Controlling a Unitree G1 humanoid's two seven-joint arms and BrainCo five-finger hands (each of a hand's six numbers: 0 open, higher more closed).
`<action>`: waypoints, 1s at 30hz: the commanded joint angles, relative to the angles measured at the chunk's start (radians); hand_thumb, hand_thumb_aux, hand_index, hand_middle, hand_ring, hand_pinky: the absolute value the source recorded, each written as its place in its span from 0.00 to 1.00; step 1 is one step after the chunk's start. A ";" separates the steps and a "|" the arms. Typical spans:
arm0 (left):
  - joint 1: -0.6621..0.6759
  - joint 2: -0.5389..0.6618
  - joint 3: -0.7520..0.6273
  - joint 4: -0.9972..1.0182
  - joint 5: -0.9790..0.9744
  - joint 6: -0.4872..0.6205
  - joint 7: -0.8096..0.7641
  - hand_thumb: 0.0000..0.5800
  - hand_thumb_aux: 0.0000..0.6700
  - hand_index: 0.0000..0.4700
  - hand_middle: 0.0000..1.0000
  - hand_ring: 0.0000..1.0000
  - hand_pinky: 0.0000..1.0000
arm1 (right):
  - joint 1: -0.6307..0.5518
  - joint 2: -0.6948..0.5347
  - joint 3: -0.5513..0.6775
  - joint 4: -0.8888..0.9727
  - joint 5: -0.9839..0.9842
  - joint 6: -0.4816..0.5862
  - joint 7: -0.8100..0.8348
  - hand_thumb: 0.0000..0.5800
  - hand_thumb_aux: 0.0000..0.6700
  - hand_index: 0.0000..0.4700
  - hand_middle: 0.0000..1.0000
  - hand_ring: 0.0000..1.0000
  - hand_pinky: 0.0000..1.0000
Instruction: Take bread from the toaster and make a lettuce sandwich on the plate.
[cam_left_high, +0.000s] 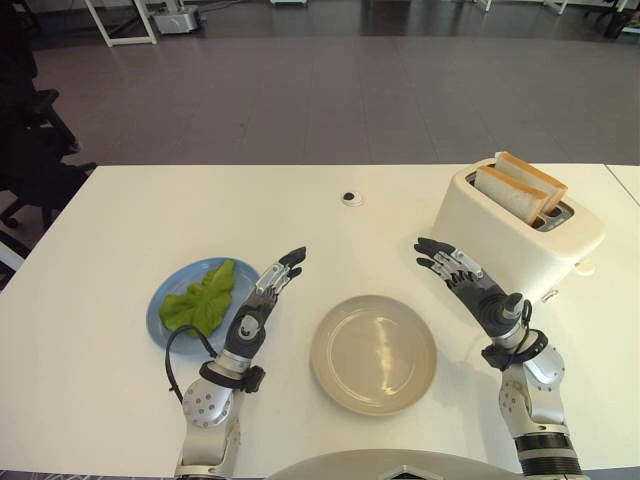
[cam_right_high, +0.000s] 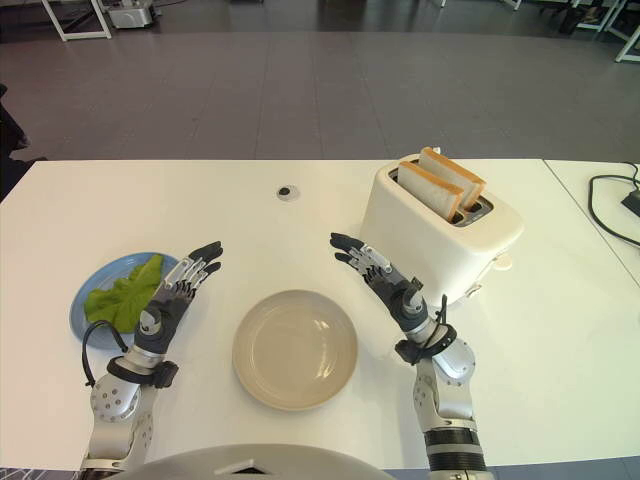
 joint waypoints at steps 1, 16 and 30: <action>0.000 0.004 -0.004 0.004 0.009 0.014 0.002 0.00 0.00 0.00 0.00 0.00 0.00 | -0.004 -0.008 0.001 0.000 -0.005 0.008 -0.005 0.00 0.00 0.00 0.00 0.00 0.00; -0.034 -0.011 -0.030 0.034 0.030 0.022 0.003 0.00 0.00 0.00 0.00 0.00 0.00 | -0.355 -0.423 -0.304 0.007 -0.266 0.117 -0.255 0.00 0.00 0.00 0.00 0.00 0.00; -0.055 -0.023 -0.053 0.043 0.048 0.022 0.010 0.00 0.00 0.00 0.00 0.00 0.00 | -0.690 -0.654 -0.010 0.860 -0.809 -0.066 -0.625 0.79 0.54 0.54 0.00 0.00 0.00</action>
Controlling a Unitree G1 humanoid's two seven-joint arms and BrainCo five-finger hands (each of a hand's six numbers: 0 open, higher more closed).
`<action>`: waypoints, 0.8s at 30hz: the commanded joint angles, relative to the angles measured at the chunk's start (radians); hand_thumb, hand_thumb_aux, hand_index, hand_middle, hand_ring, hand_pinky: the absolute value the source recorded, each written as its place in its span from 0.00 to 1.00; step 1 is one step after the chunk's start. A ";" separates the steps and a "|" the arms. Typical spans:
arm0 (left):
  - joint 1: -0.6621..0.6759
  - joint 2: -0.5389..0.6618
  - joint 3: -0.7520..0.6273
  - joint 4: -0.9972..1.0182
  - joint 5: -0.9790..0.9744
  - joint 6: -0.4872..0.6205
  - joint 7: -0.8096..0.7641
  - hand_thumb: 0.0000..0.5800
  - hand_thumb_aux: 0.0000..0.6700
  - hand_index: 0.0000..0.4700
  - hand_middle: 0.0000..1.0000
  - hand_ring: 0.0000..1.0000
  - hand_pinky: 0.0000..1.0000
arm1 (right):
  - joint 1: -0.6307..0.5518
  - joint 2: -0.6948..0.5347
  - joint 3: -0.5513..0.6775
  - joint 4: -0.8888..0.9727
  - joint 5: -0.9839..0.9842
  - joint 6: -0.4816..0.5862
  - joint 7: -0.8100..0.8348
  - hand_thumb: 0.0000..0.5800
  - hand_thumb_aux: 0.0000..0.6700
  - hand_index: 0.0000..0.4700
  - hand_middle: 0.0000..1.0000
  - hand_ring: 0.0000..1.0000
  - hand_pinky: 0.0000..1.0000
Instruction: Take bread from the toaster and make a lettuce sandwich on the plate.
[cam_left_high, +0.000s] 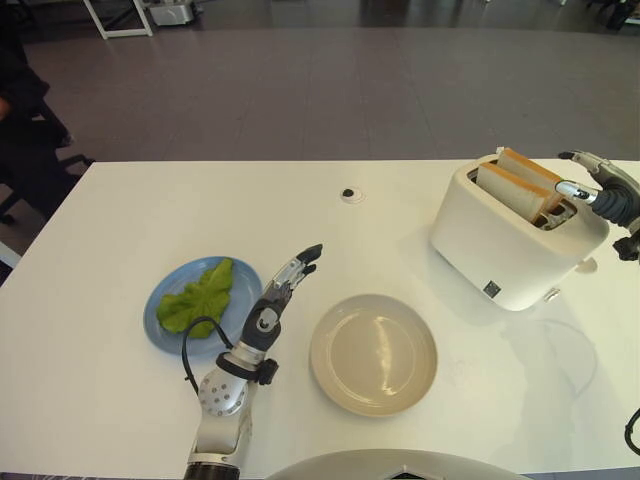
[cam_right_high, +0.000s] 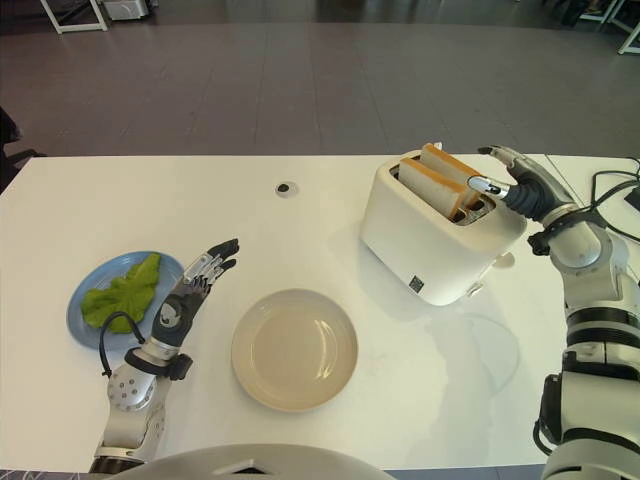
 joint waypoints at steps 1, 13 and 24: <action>0.002 0.003 -0.009 0.002 0.006 0.010 0.000 0.00 0.00 0.00 0.00 0.00 0.00 | -0.043 -0.011 0.031 0.067 -0.010 -0.031 -0.022 0.85 0.62 0.62 0.00 0.00 0.00; 0.005 0.004 -0.008 -0.002 0.000 0.006 -0.001 0.00 0.00 0.00 0.00 0.00 0.00 | -0.038 0.009 0.057 0.048 0.064 -0.105 0.021 1.00 1.00 1.00 0.00 0.00 0.00; -0.005 0.004 -0.006 0.012 0.000 0.001 -0.002 0.00 0.00 0.00 0.00 0.00 0.00 | -0.085 0.034 -0.158 -0.129 0.500 0.111 0.263 1.00 1.00 1.00 0.00 0.00 0.00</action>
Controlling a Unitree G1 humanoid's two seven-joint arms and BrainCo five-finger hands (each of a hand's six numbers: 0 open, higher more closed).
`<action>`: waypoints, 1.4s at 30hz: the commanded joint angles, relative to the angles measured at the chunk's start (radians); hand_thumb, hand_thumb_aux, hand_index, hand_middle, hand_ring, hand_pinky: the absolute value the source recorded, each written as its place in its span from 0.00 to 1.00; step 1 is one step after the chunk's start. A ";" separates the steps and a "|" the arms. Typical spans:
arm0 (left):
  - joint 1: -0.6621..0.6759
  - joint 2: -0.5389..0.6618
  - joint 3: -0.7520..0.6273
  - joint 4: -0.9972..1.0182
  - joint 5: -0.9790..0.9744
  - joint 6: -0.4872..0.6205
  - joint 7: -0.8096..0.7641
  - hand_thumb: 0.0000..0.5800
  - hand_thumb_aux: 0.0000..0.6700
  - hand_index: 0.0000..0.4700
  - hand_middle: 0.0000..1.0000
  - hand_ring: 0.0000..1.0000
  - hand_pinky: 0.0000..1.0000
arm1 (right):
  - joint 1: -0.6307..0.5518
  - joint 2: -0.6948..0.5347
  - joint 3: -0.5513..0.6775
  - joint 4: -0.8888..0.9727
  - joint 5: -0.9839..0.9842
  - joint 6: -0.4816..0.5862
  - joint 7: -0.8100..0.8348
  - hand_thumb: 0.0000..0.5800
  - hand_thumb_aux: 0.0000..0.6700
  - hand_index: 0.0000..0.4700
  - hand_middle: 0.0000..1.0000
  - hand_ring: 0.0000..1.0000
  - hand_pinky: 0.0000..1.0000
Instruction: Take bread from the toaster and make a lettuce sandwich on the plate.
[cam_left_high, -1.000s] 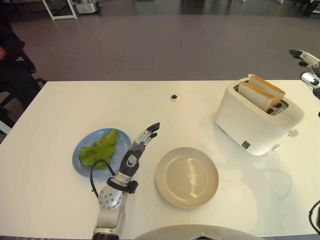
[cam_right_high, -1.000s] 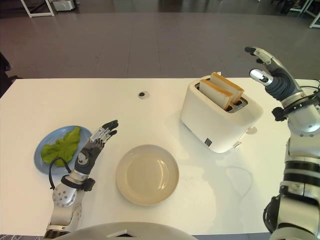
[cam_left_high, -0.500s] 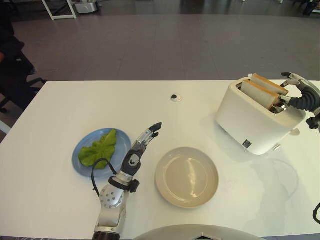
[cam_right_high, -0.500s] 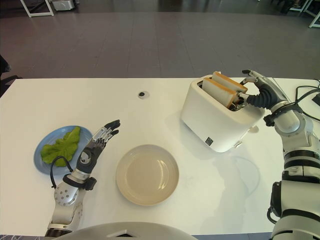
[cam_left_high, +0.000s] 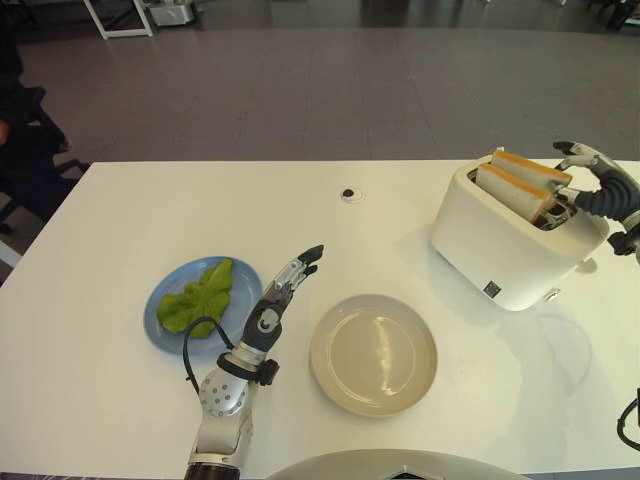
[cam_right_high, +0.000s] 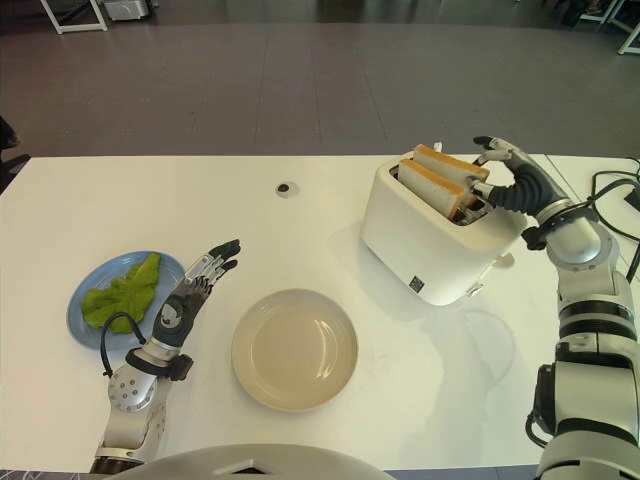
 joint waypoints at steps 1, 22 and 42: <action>-0.007 0.003 -0.003 0.014 0.001 0.002 -0.001 0.00 0.00 0.00 0.00 0.00 0.00 | -0.049 -0.010 -0.128 -0.154 0.237 0.180 0.124 1.00 1.00 1.00 0.00 0.00 0.00; -0.019 0.046 0.138 -0.172 -0.025 0.053 0.081 0.00 0.00 0.00 0.00 0.00 0.00 | 0.284 0.170 0.411 -0.927 0.392 0.870 0.551 1.00 1.00 1.00 0.00 0.00 0.00; 0.023 0.547 0.280 0.019 1.045 0.404 0.357 0.11 0.05 0.05 0.00 0.00 0.00 | 0.298 0.314 0.346 -0.889 0.160 0.527 0.400 0.00 0.00 0.00 0.00 0.00 0.00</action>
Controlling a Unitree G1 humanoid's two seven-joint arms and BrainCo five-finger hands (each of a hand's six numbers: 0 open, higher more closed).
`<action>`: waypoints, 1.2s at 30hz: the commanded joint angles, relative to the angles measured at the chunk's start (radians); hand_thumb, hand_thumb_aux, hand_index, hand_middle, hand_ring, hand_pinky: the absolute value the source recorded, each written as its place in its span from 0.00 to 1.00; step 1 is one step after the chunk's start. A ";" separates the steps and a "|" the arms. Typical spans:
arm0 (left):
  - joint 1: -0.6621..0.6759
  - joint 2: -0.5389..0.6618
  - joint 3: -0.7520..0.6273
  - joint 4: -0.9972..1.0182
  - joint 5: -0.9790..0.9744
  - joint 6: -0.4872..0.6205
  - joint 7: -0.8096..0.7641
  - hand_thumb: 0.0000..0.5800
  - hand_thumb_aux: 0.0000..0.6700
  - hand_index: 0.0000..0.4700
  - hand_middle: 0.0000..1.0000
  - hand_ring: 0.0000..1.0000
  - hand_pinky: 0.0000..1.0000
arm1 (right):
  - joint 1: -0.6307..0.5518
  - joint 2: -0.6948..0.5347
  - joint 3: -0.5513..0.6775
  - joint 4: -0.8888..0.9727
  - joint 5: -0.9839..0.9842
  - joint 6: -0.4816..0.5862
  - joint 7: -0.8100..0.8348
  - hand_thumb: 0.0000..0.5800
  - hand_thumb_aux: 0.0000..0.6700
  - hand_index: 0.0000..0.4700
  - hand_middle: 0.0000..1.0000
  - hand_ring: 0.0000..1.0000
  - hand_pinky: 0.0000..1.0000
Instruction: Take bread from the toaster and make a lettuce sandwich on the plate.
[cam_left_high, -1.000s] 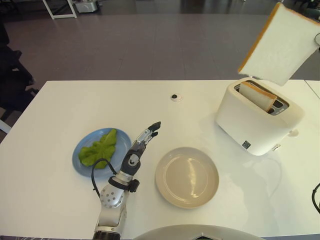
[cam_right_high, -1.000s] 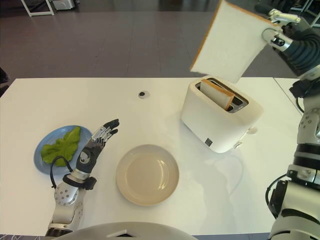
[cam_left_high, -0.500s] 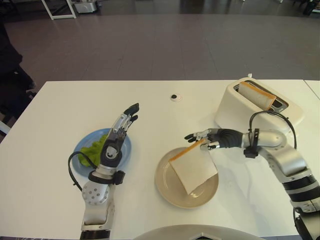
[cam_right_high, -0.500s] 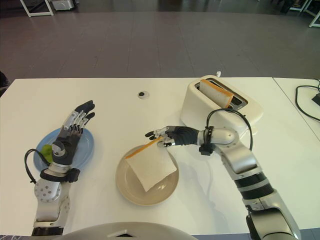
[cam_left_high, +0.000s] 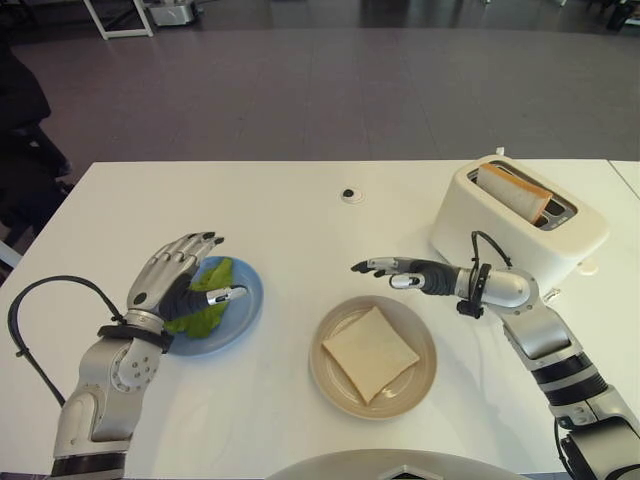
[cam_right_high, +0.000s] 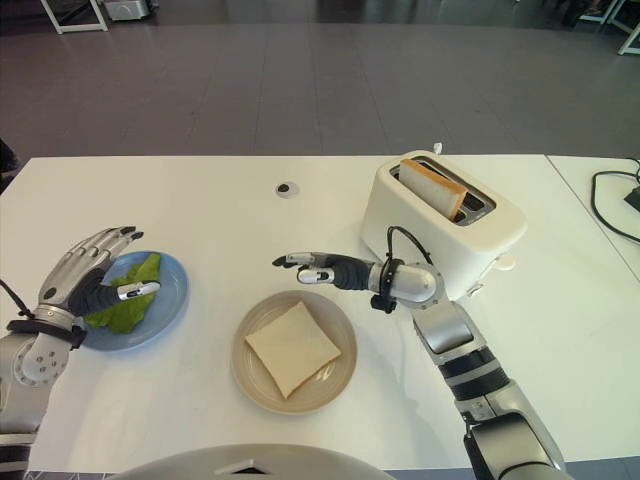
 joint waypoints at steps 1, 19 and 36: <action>0.039 0.046 -0.034 0.053 0.077 0.046 0.020 0.28 0.15 0.15 0.00 0.00 0.00 | 0.010 0.009 -0.056 -0.027 0.036 -0.006 -0.005 0.00 0.00 0.00 0.00 0.00 0.00; 0.040 0.067 -0.165 0.200 0.012 0.042 0.077 1.00 1.00 1.00 0.00 0.00 0.00 | 0.060 0.016 -0.096 -0.079 0.041 -0.031 -0.006 0.00 0.00 0.00 0.00 0.00 0.00; 0.100 0.097 -0.046 -0.027 -0.103 0.034 0.100 1.00 1.00 1.00 0.00 0.00 0.00 | 0.046 0.028 -0.111 -0.052 0.030 -0.060 -0.024 0.00 0.00 0.00 0.00 0.00 0.00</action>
